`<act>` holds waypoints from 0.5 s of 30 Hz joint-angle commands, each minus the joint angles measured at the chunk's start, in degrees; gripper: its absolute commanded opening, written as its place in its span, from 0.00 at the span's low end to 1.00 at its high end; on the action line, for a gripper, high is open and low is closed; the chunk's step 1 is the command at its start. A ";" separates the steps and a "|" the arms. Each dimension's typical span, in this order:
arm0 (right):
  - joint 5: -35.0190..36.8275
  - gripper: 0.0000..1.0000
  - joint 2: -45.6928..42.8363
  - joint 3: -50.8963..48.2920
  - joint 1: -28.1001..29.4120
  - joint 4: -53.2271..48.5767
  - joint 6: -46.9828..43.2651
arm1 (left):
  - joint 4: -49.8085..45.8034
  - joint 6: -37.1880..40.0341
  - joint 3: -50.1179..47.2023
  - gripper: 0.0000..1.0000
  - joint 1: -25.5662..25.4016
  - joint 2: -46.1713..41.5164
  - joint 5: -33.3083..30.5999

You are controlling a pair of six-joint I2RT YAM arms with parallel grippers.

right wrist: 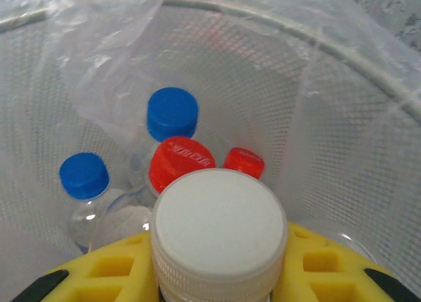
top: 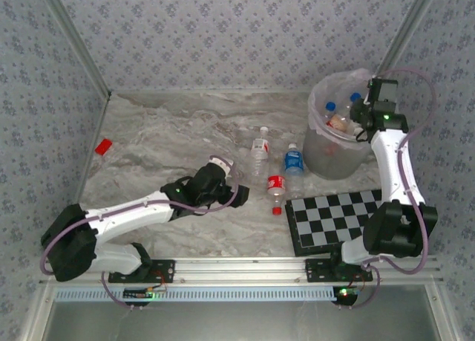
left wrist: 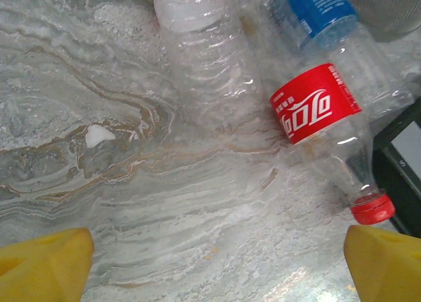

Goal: Put the plastic bottles in the bin

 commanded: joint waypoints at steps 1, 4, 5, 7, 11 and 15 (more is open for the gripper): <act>-5.44 0.00 5.77 -7.83 3.06 -8.78 5.63 | -2.33 -0.67 3.06 0.97 -0.30 1.18 -1.85; -5.59 0.00 7.34 -9.12 4.42 -7.99 6.81 | -3.28 -0.58 3.76 0.97 -0.24 2.23 -1.84; -5.51 0.00 7.64 -9.13 4.89 -7.91 6.94 | -3.89 -0.49 4.15 0.97 -0.24 2.56 -1.94; -5.42 0.00 7.68 -8.51 5.53 -8.63 6.91 | -4.78 -0.28 4.86 0.97 -0.24 3.00 -2.08; -3.76 0.04 6.71 -4.66 6.38 -14.22 5.84 | -4.90 -0.12 5.50 0.96 -0.15 3.66 -2.28; -4.73 0.23 2.68 -2.63 6.43 -16.83 5.67 | -3.01 -0.47 5.84 0.96 0.16 4.61 -0.50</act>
